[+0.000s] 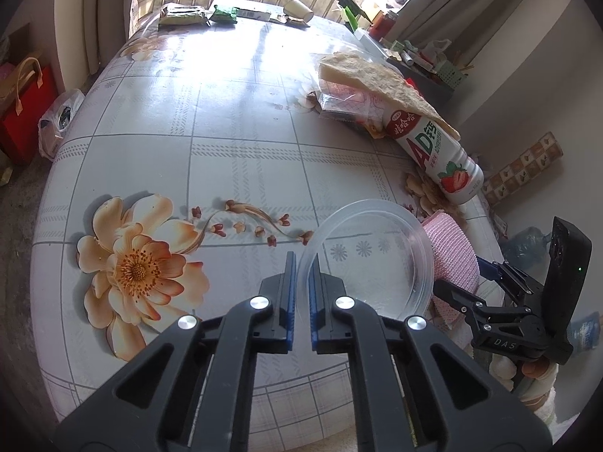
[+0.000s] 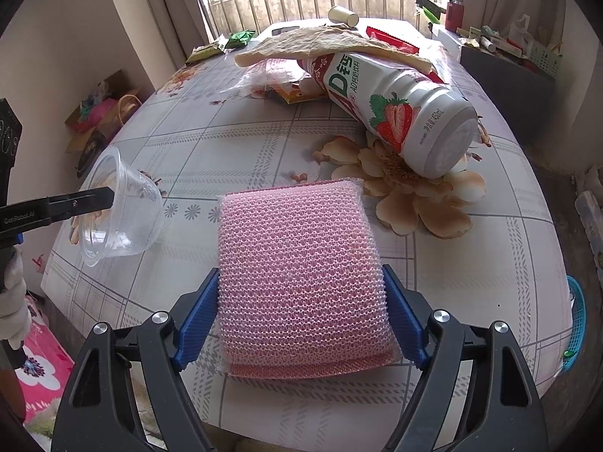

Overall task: Collect trash
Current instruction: 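Lift the container and pink sponge off the table with both grippers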

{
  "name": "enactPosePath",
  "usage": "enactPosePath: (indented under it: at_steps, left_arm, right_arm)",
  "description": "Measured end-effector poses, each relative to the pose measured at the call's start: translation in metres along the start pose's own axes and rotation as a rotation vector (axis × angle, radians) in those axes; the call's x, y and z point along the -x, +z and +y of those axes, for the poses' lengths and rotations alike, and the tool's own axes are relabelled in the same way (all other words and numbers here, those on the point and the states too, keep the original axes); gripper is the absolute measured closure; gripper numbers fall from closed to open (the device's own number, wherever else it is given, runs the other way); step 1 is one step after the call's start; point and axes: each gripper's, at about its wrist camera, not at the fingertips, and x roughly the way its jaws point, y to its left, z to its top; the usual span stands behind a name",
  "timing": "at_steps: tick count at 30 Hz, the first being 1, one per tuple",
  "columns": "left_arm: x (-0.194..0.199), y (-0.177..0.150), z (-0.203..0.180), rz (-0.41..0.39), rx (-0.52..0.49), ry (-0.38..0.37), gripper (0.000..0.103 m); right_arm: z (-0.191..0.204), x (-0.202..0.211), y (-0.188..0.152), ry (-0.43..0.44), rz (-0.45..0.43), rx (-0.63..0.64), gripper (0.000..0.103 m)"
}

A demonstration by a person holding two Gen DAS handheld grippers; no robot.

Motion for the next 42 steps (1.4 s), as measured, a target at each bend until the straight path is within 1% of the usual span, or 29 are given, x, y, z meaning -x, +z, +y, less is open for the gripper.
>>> enactPosePath:
  at_steps: [14,26,35,39,42]
  left_arm:
    - [0.009,0.001,-0.002,-0.033,-0.008,0.003,0.099]
    - [0.022,0.000,-0.012,-0.057,-0.025,0.005,0.099]
    - [0.031,0.000,-0.038,-0.073,-0.069,-0.015,0.099]
    - [0.035,0.003,-0.060,-0.082,-0.107,-0.055,0.099]
    - [0.036,0.008,-0.086,-0.090,-0.160,-0.106,0.099]
  right_arm:
    - [-0.004,0.011,0.002,0.008,-0.030,-0.014,0.025]
    - [-0.011,0.025,-0.001,0.047,-0.065,-0.035,0.025]
    - [-0.029,0.049,-0.012,0.132,-0.113,-0.093,0.025]
    - [-0.043,0.069,-0.021,0.171,-0.149,-0.141,0.025]
    - [-0.059,0.088,-0.032,0.182,-0.185,-0.191,0.025]
